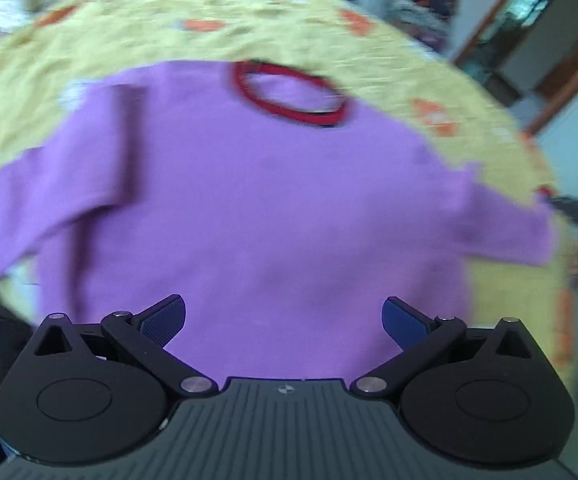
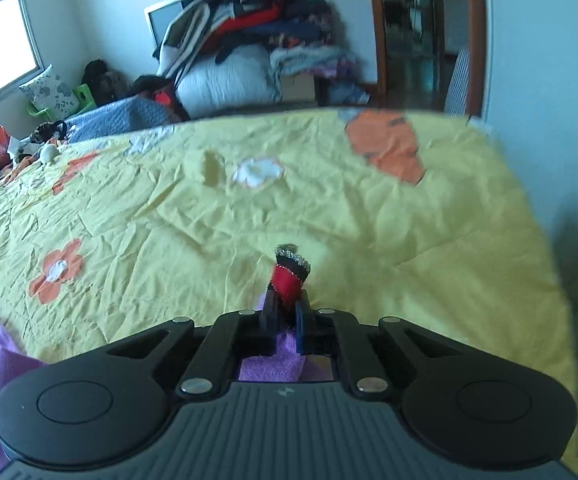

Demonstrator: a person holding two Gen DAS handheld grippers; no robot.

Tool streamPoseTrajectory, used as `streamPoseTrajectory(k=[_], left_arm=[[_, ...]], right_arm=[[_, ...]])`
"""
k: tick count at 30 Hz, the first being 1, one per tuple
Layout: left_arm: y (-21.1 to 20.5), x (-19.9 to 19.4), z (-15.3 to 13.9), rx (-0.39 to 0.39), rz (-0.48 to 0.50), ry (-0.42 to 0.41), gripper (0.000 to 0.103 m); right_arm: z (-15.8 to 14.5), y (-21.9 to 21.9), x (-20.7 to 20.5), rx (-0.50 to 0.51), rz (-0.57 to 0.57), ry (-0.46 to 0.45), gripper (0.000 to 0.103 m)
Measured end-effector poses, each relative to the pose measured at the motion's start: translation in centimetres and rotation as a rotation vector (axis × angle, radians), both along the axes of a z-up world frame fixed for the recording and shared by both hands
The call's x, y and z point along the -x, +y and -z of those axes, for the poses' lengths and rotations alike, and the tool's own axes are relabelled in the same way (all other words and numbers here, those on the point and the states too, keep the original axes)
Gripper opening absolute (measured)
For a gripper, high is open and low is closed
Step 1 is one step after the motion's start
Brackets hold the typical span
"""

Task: Fold small clothes
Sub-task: 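Move the right tool to the red sleeve cuff and close on it, then pull the sleeve taut by its cuff, then lift it with the right tool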

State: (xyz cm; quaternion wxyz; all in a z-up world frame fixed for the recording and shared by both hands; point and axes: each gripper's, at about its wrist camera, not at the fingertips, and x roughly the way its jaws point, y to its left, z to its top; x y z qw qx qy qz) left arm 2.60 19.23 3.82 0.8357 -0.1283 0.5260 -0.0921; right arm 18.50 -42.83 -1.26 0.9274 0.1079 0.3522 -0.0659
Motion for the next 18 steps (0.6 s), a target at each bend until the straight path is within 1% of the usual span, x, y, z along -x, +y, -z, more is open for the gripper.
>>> streamPoseTrajectory(k=[2,5,8,10,12,14,16,18], left_arm=[[-2.1,-0.1,-1.7,0.097,0.104,-0.009,0.103],[-6.0,0.5,-5.0,0.167,0.261,-0.03,0.103],[-9.3,1.8,-7.8,0.252,0.413,-0.038,0.103],[-11.1,3.3,-9.2,0.285,0.515,-0.05,0.103],[-12.5,5.0,-10.2,0.295,0.571,-0.071,0.103],[-13.1,6.0,-10.9,0.326,0.618,-0.091,0.103],[-13.6,6.6,-11.4,0.341,0.629,-0.109,0.103],[-14.1,7.9,-11.7,0.351,0.651,-0.119,0.103]], right_arm=[[-1.0,0.1,1.8,0.049,0.017,-0.005,0.007],[-1.4,-0.2,4.5,0.133,0.042,0.036,0.007],[-1.1,-1.9,7.4,0.169,0.124,0.081,0.007],[-0.3,-3.4,8.7,0.211,0.182,0.124,0.008],[0.8,-4.9,9.6,0.198,0.233,0.152,0.008],[1.6,-5.9,9.8,0.178,0.273,0.16,0.008],[2.0,-6.3,9.6,0.163,0.297,0.142,0.007],[1.7,-6.8,9.2,0.141,0.3,0.089,0.007]])
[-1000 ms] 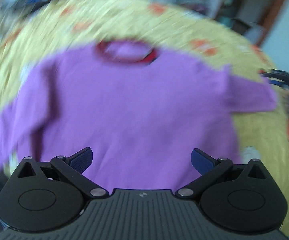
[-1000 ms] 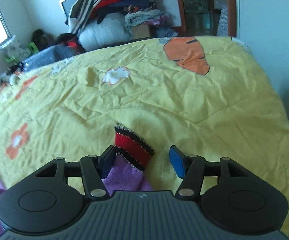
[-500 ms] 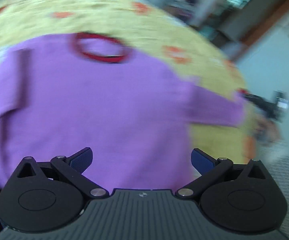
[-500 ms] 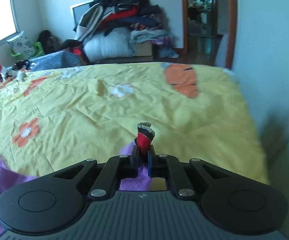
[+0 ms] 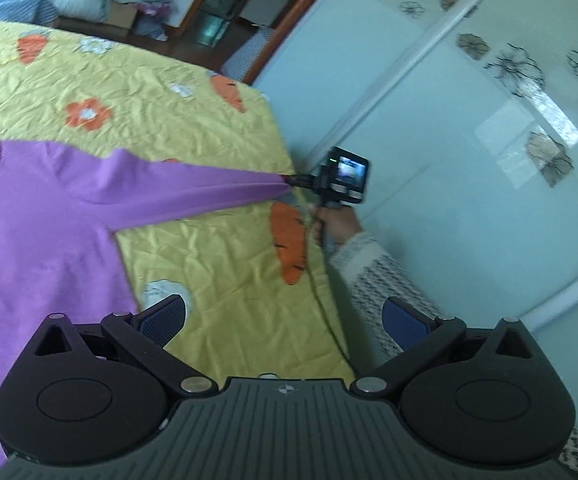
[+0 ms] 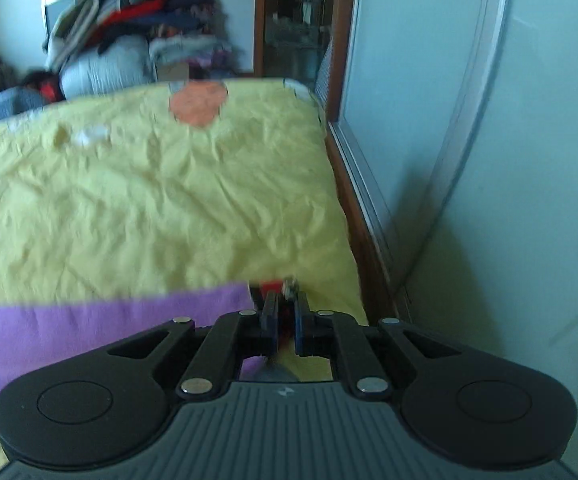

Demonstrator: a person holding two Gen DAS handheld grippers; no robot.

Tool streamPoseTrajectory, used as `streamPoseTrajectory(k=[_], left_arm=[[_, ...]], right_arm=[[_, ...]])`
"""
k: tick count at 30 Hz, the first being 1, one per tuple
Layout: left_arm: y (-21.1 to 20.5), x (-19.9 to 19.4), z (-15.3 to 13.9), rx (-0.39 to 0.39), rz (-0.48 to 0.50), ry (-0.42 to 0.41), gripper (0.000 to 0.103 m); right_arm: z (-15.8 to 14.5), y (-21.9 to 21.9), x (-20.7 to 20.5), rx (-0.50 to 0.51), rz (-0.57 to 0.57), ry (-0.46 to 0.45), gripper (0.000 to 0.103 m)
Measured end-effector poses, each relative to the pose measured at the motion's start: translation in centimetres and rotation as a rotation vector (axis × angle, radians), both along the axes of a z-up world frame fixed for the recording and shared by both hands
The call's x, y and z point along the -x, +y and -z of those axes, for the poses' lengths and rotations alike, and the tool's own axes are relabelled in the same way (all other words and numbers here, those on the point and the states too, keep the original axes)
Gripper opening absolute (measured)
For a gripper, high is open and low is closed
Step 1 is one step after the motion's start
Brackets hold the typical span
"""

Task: Fold small clothes
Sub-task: 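Pull the sleeve taut by its cuff, then lift it with the right tool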

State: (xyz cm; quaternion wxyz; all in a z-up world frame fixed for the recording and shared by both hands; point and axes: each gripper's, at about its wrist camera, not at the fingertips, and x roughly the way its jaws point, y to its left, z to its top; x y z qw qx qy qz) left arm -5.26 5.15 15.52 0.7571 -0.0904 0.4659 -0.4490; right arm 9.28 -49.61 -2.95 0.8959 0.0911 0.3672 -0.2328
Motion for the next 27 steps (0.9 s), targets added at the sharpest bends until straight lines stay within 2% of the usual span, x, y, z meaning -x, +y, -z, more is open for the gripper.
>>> streamPoseTrajectory(k=[4,5,6,7,8,9,10,14,17,20,23,25,26,27], left_arm=[[-1.2,0.6,-0.6,-0.002,-0.011,-0.012,0.103],[-1.7,0.6,-0.9,0.002,-0.009,-0.014,0.103],[-1.8,0.7,-0.9,0.001,-0.01,-0.02,0.103],[-2.1,1.0,-1.2,-0.004,-0.014,-0.017,0.103],[-2.2,1.0,-1.3,0.001,-0.01,-0.011,0.103],[-2.3,1.0,-1.3,0.011,0.0,-0.009,0.103],[-2.4,1.0,-1.5,0.014,0.004,-0.006,0.103],[-2.9,0.9,-1.4,0.03,0.029,0.001,0.103],[-4.0,0.8,-1.1,0.008,0.039,0.007,0.103],[-5.2,1.7,-1.6,-0.005,0.058,-0.039,0.103],[-5.7,2.1,-1.6,0.05,0.125,0.013,0.103],[-6.0,2.0,-1.8,0.038,0.122,0.031,0.103],[-6.1,2.1,-2.0,0.04,0.131,0.021,0.103],[-5.7,2.2,-2.2,0.057,0.128,0.008,0.103]], right_arm=[[-1.8,-1.1,-0.7,-0.011,0.062,-0.118,0.007],[-1.8,-1.6,-1.3,-0.016,0.088,-0.101,0.011],[-1.5,-2.2,-1.8,-0.045,0.097,-0.061,0.027],[-1.0,-2.5,-2.1,-0.097,0.094,-0.026,0.038],[-0.7,-2.5,-1.5,-0.146,0.083,-0.029,0.061],[-0.6,-2.3,-0.6,-0.173,0.07,-0.051,0.074],[-0.4,-1.7,0.8,-0.188,0.072,-0.07,0.076],[1.5,0.2,5.7,-0.308,0.073,-0.121,0.077],[2.4,0.5,7.2,-0.315,0.102,-0.149,0.076],[2.4,-0.2,6.9,-0.338,0.162,-0.192,0.076],[2.8,-1.2,5.6,-0.379,0.173,-0.244,0.077],[3.0,-1.6,4.6,-0.41,0.17,-0.274,0.076],[3.0,-1.5,4.3,-0.407,0.155,-0.27,0.057],[3.1,-1.4,3.8,-0.396,0.146,-0.247,0.017]])
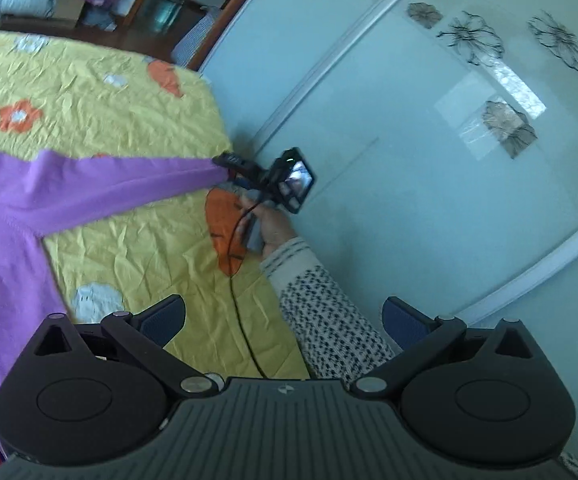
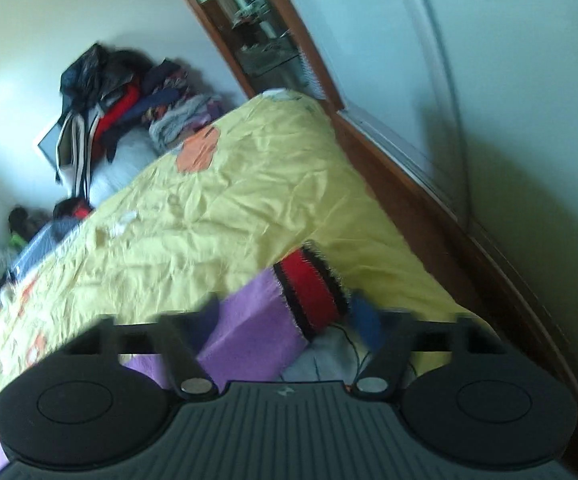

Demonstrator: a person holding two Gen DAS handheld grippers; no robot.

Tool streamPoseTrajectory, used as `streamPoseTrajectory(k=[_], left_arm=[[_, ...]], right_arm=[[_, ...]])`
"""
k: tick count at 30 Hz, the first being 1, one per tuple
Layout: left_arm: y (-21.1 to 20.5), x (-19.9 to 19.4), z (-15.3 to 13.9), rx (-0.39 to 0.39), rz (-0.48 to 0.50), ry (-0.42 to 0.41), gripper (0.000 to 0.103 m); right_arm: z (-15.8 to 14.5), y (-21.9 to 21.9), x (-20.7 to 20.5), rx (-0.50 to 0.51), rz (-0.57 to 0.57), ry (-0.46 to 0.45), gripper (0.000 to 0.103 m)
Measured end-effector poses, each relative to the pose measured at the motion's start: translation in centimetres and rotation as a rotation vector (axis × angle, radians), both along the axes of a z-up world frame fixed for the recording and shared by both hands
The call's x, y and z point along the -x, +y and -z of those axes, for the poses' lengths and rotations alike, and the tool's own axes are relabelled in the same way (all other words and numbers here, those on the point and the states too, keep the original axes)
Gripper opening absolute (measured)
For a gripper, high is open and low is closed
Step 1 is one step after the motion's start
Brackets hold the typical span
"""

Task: Fold small clothes
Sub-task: 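Pull the sleeve taut by its cuff, then lift it with the right tool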

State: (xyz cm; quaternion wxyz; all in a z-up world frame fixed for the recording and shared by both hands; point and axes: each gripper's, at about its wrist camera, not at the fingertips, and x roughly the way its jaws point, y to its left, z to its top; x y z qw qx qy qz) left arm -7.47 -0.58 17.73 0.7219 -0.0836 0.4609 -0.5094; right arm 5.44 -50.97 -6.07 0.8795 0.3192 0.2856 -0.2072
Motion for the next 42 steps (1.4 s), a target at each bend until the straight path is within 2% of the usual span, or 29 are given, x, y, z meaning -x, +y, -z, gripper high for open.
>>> streamPoseTrajectory(k=[1,3,5,9,10,13,14,16,17,18,19,21,22,23,24,26,28,31,32,33,34,36,37,40,42], left_arm=[[0.5,0.0,-0.1,0.022,-0.016,-0.006,0.103],[1.2,-0.1,0.1,0.042,-0.038,0.003,0.103],[1.6,-0.2,0.5,0.021,-0.04,-0.017,0.103],[3.5,-1.5,3.5,-0.104,-0.103,-0.046,0.103],[4.4,-2.0,4.9,-0.147,-0.134,-0.035,0.103],[8.5,-3.8,9.3,-0.269,-0.277,0.016,0.103],[9.9,-4.2,10.5,-0.298,-0.32,0.028,0.103],[12.7,-4.6,12.7,-0.355,-0.393,0.029,0.103],[14.0,-4.7,13.5,-0.393,-0.427,0.026,0.103],[15.1,-4.7,14.2,-0.427,-0.459,0.025,0.103],[16.3,-4.7,14.9,-0.452,-0.489,0.03,0.103],[18.6,-5.1,15.5,-0.475,-0.537,0.051,0.103],[20.0,-5.4,15.7,-0.473,-0.56,0.061,0.103],[20.9,-5.5,15.9,-0.468,-0.583,0.073,0.103],[21.8,-5.7,16.3,-0.458,-0.606,0.092,0.103],[22.8,-6.2,17.0,-0.44,-0.633,0.135,0.103],[23.0,-6.6,17.2,-0.442,-0.641,0.142,0.103],[22.0,-6.4,16.7,-0.463,-0.619,0.076,0.103],[21.4,-5.8,16.3,-0.473,-0.611,0.048,0.103],[20.9,-5.7,16.3,-0.485,-0.602,0.019,0.103],[20.2,-5.8,16.2,-0.505,-0.594,-0.008,0.103],[18.9,-5.8,16.3,-0.549,-0.582,-0.057,0.103],[18.3,-5.9,16.3,-0.564,-0.575,-0.078,0.103],[17.2,-5.8,16.4,-0.557,-0.534,-0.095,0.103],[16.7,-5.7,16.6,-0.547,-0.518,-0.095,0.103]], right_arm=[[0.3,0.0,-0.5,-0.016,-0.015,0.014,0.009],[0.4,0.2,-0.2,-0.012,-0.022,0.003,0.009],[0.0,0.5,0.5,-0.004,-0.016,-0.019,0.008],[-1.5,1.5,1.7,0.081,-0.023,-0.022,0.007],[-2.0,1.6,2.1,0.092,-0.024,-0.025,0.007],[-2.9,2.3,2.2,0.183,-0.02,0.052,0.008],[-2.6,2.5,2.0,0.213,-0.03,0.097,0.012],[-1.8,2.1,1.4,0.186,-0.043,0.175,0.035],[-1.8,1.7,2.1,0.148,-0.019,0.156,0.06],[-2.1,1.6,3.2,0.13,-0.005,0.101,0.071],[-2.4,1.6,4.3,0.121,0.006,0.048,0.069],[-2.4,1.4,6.3,0.078,0.056,0.012,0.069],[-2.2,1.3,7.0,0.054,0.046,-0.015,0.065],[-1.8,1.1,7.5,0.033,0.051,-0.025,0.052],[-1.4,0.8,7.8,0.019,0.073,-0.025,0.046],[-0.6,0.0,7.7,0.002,0.084,-0.045,0.046],[0.1,-1.1,7.2,-0.015,0.069,-0.063,0.046],[0.5,-1.5,6.2,0.003,0.022,-0.07,0.046],[0.6,-1.5,5.9,0.026,0.013,-0.058,0.037],[0.3,-1.3,5.7,0.063,0.014,-0.037,0.009],[0.0,-1.2,5.6,0.075,-0.011,-0.042,0.002],[-0.7,-0.5,5.2,0.151,-0.031,-0.009,0.002],[-0.8,-0.2,4.9,0.154,-0.057,0.002,0.002],[-0.6,-0.4,4.1,0.093,-0.088,0.016,0.004],[-0.4,-0.6,3.6,0.061,-0.083,0.014,0.01]])
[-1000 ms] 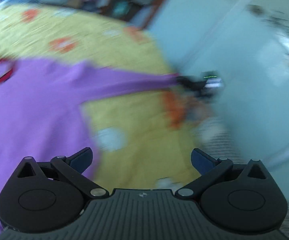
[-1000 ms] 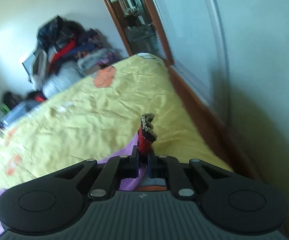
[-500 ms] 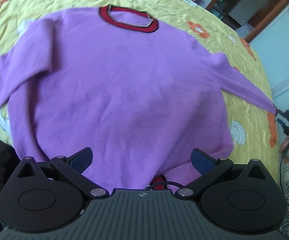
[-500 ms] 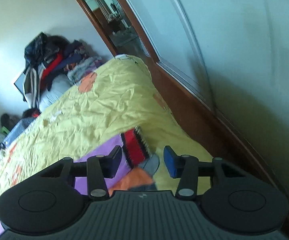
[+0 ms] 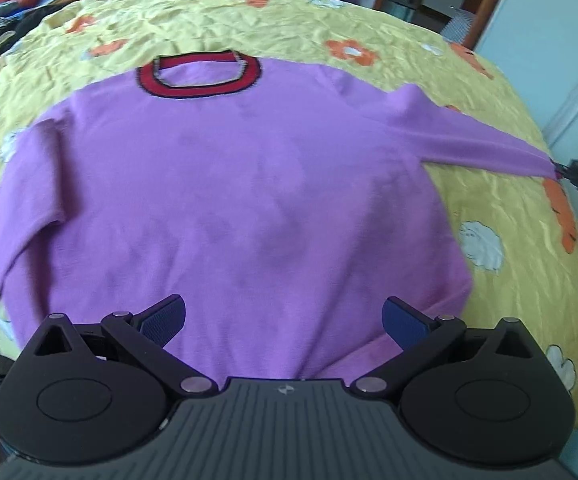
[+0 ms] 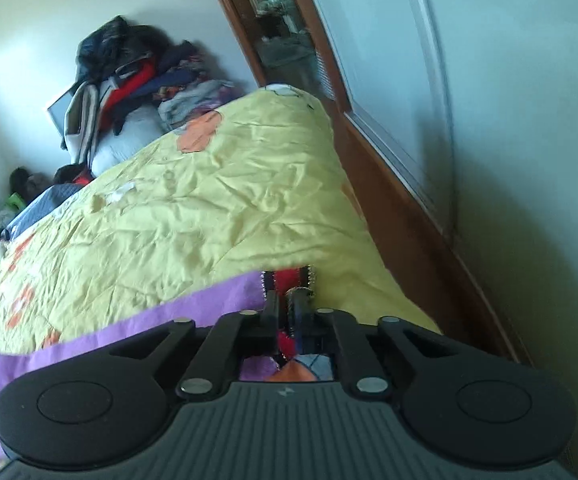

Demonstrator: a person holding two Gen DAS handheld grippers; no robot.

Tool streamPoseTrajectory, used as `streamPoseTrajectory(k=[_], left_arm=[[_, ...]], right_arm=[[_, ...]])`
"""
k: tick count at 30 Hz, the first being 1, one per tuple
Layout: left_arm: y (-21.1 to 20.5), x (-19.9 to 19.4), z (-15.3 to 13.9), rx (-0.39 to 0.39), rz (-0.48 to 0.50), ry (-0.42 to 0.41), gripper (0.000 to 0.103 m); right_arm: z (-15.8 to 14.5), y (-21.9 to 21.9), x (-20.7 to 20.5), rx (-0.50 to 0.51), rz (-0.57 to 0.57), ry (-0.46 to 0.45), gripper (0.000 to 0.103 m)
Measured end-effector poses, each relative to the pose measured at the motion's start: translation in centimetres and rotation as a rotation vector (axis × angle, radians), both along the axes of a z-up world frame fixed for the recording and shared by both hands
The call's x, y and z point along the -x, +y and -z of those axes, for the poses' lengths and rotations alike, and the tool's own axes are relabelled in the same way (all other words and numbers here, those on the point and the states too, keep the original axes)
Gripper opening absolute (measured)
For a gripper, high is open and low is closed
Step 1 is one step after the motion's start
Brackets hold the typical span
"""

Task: Fold small clothes
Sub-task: 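Pull the sleeve taut by its cuff, then lift it with the right tool, then carry the cuff across the sweater body and open the right tool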

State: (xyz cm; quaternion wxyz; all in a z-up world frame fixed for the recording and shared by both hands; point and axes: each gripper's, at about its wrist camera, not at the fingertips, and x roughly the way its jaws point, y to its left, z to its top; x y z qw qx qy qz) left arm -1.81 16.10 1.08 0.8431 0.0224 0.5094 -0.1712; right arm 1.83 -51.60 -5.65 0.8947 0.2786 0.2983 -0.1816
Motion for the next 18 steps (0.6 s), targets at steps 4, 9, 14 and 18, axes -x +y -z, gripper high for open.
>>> streamPoseTrajectory(k=[4,9,14,18], left_arm=[[-0.2,0.5,0.3,-0.006,0.02,0.0,0.103],[0.8,0.8,0.4,-0.072,-0.007,-0.041,0.103],[3.2,0.9,0.8,-0.115,-0.055,-0.06,0.103],[5.8,1.0,1.2,-0.115,-0.105,-0.052,0.103]], right_arm=[[-1.3,1.3,-0.1,0.056,-0.022,-0.023,0.002],[-6.1,4.3,0.5,0.129,-0.035,-0.122,0.002],[-12.0,10.1,0.5,0.134,-0.163,-0.229,0.002],[-15.6,17.8,-0.5,0.105,-0.322,-0.295,0.002]])
